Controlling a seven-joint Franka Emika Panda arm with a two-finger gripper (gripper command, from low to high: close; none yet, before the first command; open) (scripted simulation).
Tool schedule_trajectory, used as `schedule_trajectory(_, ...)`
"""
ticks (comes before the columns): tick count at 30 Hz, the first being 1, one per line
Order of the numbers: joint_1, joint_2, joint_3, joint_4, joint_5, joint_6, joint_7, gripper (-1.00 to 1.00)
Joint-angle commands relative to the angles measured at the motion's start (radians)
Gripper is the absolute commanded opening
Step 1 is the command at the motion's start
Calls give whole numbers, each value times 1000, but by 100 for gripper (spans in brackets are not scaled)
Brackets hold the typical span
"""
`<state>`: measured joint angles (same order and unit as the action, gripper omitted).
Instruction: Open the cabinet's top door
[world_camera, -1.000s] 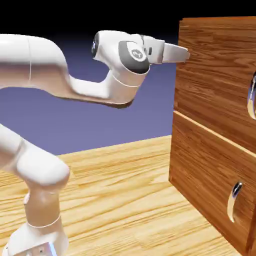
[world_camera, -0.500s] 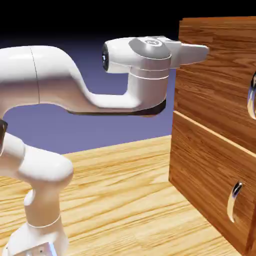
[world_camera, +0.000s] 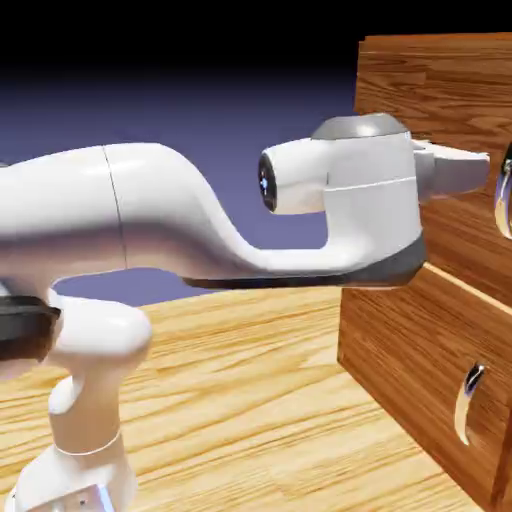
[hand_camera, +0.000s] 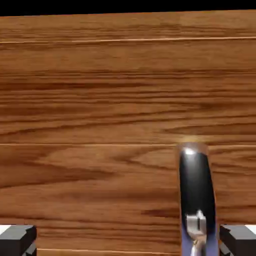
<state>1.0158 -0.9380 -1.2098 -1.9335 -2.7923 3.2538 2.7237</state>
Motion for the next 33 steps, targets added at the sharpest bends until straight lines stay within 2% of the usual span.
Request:
schedule_trajectory(1,16,-6,-19,14,-44,3,31,0)
schedule_trajectory(4,38,-14,-45,33,-104,8,74,0)
schedule_trajectory(9,216,24,-148,166,-105,-8,75,0)
schedule_trajectory(10,216,24,-148,166,-105,-8,75,-100)
schedule_trajectory(19,-74,76,26,-71,-89,-139,163,-100)
schedule_trajectory(33,-581,77,382,-414,121,-298,145,-100)
